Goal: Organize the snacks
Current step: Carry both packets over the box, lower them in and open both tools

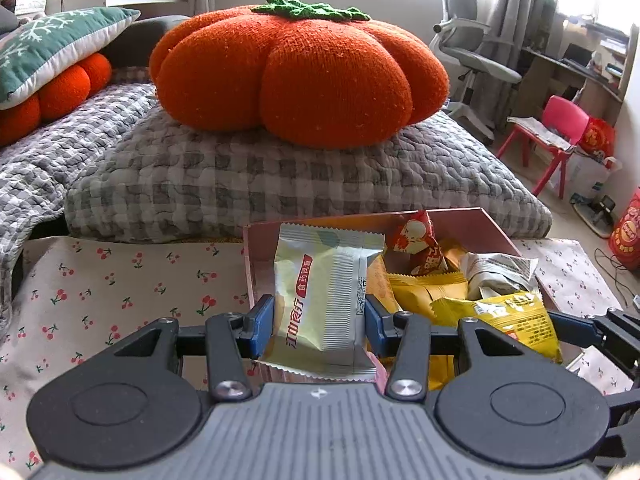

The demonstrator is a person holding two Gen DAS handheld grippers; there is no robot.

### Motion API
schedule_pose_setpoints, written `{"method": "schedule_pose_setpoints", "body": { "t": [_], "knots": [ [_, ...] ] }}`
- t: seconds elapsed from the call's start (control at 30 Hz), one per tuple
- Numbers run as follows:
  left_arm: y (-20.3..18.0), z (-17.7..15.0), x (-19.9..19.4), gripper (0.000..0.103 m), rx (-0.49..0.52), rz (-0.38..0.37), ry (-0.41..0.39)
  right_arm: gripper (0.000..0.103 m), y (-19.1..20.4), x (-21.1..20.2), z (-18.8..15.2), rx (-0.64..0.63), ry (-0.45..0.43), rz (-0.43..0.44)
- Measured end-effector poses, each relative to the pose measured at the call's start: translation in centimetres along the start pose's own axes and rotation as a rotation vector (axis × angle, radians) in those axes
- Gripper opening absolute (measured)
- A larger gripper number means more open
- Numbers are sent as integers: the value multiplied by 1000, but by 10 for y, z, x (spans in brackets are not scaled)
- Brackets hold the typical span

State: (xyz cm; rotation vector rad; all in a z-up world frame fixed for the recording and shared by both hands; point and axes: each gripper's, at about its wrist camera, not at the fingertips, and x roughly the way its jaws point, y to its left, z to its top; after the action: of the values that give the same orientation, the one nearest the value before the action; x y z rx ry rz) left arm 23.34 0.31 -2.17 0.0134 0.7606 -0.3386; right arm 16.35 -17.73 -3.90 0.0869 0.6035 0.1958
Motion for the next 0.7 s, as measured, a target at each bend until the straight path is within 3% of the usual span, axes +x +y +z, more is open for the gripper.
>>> {"method": "schedule_pose_setpoints", "body": {
  "t": [0.3,0.43,0.7],
  "knots": [
    [6,0,5,45,15,-22,-6,81,1,4,0,-10,-11,-13],
    [4,1,2,57,16,-32,-23,88,-1,2,2,4,-8,7],
    [3,1,-4,64,15,-29,-21,89,-4,-7,4,12,-11,4]
  ]
}}
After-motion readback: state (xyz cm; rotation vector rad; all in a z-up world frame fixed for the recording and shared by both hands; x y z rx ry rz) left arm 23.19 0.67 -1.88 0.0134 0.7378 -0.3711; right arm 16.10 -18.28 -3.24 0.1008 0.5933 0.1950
